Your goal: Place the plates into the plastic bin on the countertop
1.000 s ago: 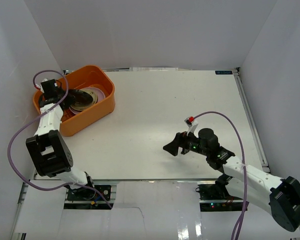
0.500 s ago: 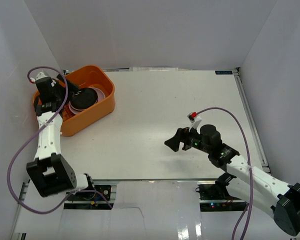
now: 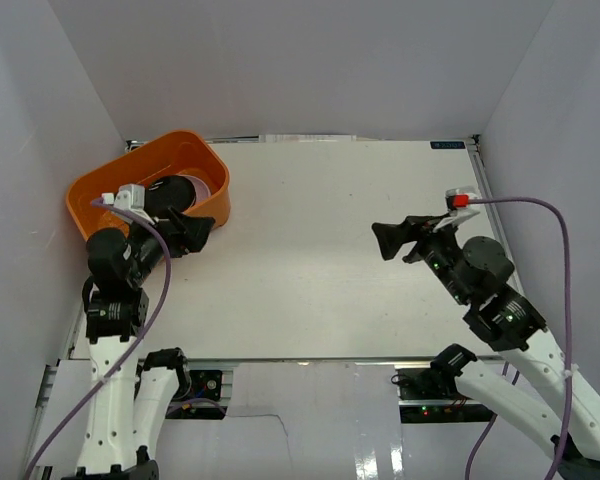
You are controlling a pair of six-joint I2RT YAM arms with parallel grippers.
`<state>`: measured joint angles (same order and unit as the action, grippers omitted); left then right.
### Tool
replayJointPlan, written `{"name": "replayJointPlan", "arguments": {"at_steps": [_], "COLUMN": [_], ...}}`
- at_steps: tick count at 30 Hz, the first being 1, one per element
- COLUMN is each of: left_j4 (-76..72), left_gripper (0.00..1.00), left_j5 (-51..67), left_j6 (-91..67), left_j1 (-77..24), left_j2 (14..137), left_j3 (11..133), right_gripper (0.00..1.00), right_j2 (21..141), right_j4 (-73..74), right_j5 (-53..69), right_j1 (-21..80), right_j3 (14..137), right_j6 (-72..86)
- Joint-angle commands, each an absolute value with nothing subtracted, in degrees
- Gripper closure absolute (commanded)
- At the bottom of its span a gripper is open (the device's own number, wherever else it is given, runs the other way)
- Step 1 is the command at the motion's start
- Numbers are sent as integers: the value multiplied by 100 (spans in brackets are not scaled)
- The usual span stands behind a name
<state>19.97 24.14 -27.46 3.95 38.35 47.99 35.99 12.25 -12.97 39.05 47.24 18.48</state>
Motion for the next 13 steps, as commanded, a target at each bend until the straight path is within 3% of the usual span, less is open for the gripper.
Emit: {"name": "replayJointPlan", "arguments": {"at_steps": [1, 13], "left_j4": [2179, 2216], "left_gripper": [2, 2], "left_j5": [3322, 3577], "left_j6": [-2408, -2399], "left_j1": [211, 149], "left_j2": [2982, 2874], "left_j3": [4693, 4499], "right_gripper": [10, 10], "right_j2": [3183, 2620], "right_j4": [1345, 837], "right_j5": [-2231, -2435], "right_j1": [3885, 3885], "right_j3": [4922, 4096], "right_j6": [1573, 1714]}}
